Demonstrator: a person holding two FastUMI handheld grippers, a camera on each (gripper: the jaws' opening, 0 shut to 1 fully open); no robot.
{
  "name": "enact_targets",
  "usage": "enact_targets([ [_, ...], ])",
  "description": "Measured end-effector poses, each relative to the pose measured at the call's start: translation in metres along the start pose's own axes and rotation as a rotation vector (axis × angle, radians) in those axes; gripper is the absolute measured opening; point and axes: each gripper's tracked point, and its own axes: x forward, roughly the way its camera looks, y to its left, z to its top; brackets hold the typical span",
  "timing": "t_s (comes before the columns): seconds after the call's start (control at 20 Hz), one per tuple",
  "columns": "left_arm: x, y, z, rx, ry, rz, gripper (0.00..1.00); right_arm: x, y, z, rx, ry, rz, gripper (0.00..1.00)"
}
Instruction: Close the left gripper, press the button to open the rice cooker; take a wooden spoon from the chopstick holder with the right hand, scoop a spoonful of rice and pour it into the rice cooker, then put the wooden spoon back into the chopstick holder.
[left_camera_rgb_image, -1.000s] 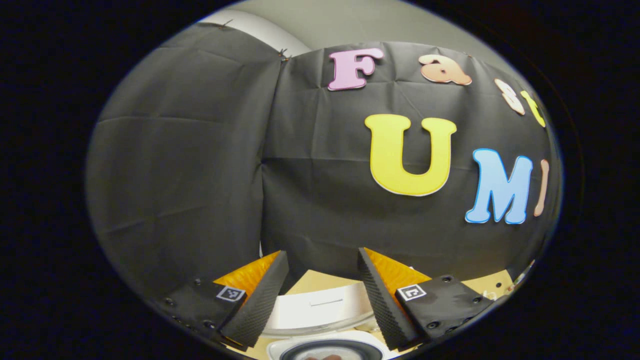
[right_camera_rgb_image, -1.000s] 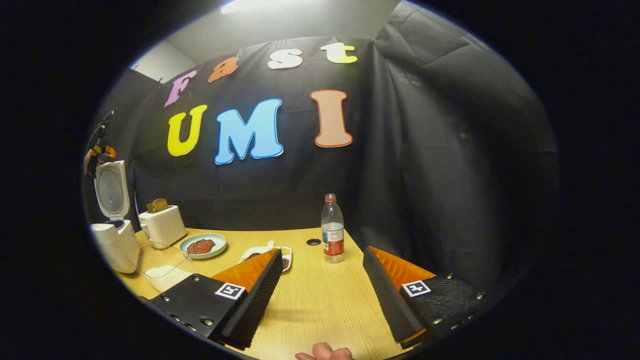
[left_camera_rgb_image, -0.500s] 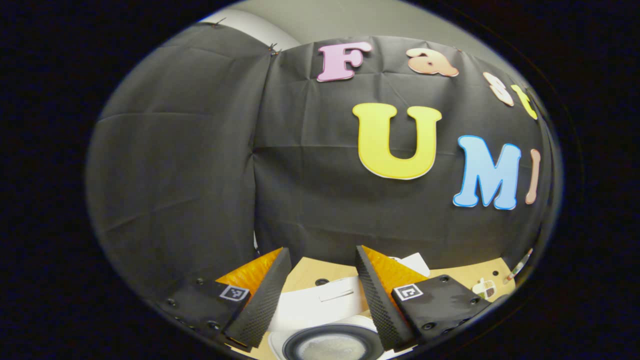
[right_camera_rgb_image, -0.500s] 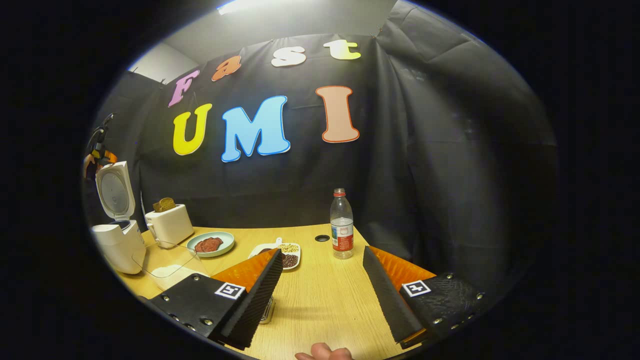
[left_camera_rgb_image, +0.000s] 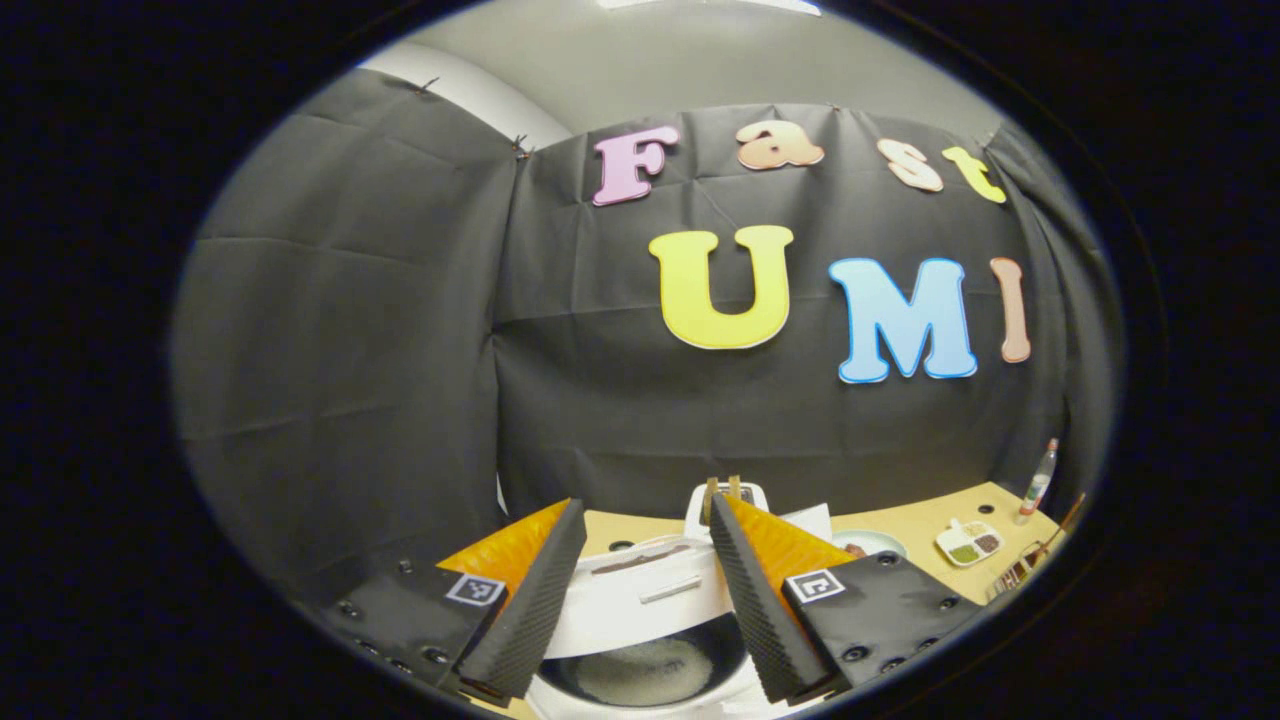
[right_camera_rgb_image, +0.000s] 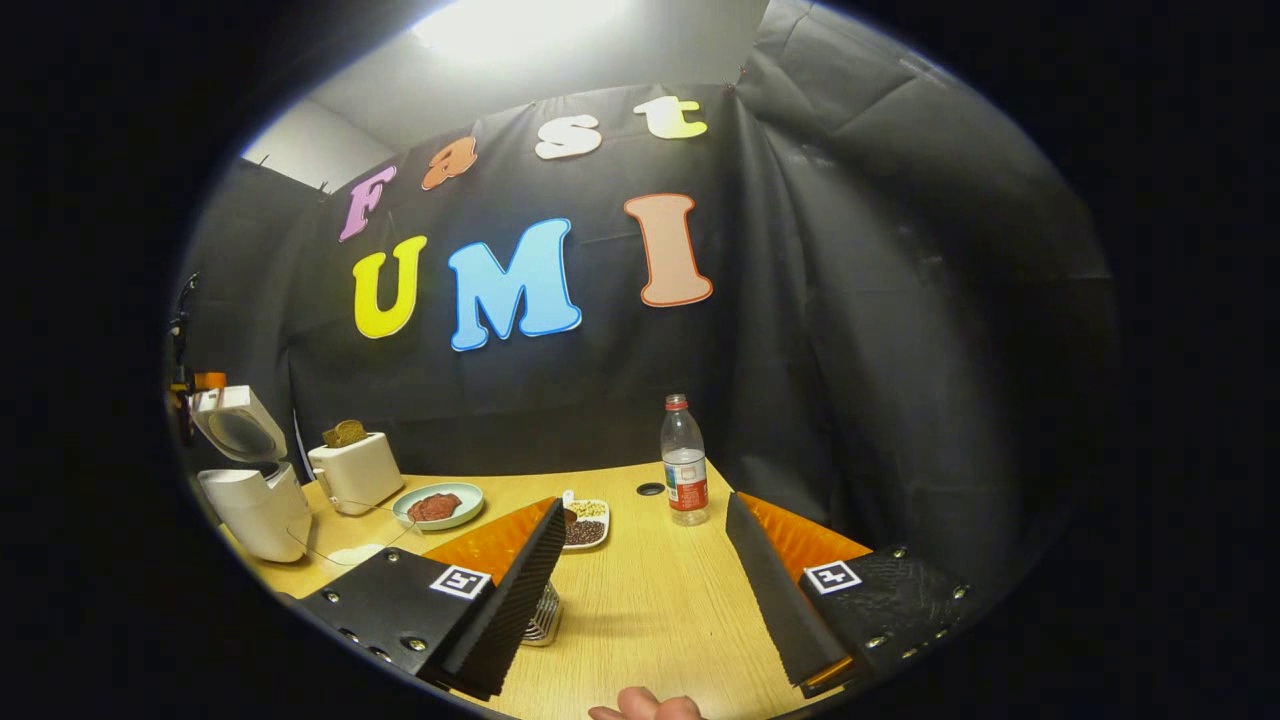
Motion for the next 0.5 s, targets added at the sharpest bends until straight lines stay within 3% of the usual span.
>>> enact_targets([
  [0.5,-0.035,-0.029,-0.106,-0.032,0.17,-0.082,0.81,-0.004,0.007,-0.01,0.014,0.019,0.015,0.98],
])
